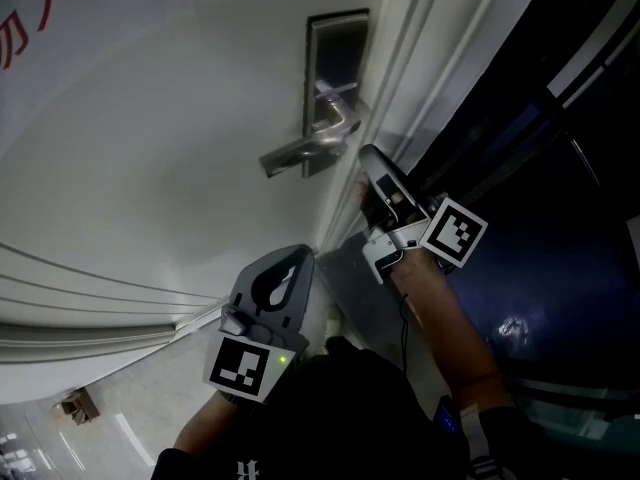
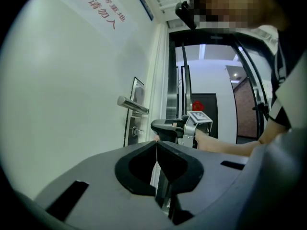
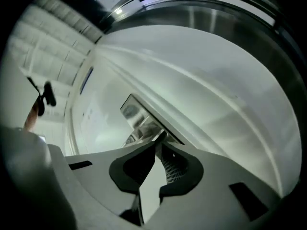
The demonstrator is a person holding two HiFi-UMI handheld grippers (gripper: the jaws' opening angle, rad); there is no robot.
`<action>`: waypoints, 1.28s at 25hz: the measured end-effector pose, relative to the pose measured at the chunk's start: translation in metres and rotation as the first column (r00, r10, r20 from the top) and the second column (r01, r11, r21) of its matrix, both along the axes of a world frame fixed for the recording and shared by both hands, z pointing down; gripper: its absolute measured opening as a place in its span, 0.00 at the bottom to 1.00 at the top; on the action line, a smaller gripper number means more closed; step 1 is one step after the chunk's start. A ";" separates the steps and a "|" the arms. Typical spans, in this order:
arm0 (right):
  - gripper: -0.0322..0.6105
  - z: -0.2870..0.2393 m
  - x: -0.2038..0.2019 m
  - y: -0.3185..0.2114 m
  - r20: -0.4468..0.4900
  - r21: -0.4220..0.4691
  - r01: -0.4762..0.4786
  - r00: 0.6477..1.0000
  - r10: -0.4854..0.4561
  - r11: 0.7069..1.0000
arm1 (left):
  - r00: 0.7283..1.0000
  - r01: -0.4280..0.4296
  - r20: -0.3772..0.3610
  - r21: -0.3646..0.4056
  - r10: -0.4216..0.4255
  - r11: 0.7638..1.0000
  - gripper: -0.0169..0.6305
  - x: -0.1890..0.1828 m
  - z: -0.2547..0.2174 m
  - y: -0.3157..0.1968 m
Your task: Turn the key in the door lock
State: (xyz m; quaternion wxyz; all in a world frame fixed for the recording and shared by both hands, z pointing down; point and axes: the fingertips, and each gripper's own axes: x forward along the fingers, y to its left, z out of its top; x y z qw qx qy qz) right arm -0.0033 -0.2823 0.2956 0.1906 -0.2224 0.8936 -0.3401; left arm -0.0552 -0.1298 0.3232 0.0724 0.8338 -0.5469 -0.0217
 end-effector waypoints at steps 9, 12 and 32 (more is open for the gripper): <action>0.09 0.002 -0.025 0.028 -0.593 0.738 0.237 0.675 0.439 0.632 | 1.000 0.019 0.006 -0.002 -0.019 1.000 0.04 -0.006 -0.001 0.002; 0.09 0.012 -0.032 0.031 -0.593 0.805 0.402 0.511 0.622 0.437 | 1.000 0.024 0.005 -0.008 -0.024 1.000 0.04 -0.007 0.001 0.002; 0.17 0.038 -0.063 0.004 -0.153 0.677 0.736 0.181 0.972 -0.030 | 0.999 0.041 -0.010 -0.035 -0.041 0.999 0.04 -0.011 0.010 -0.002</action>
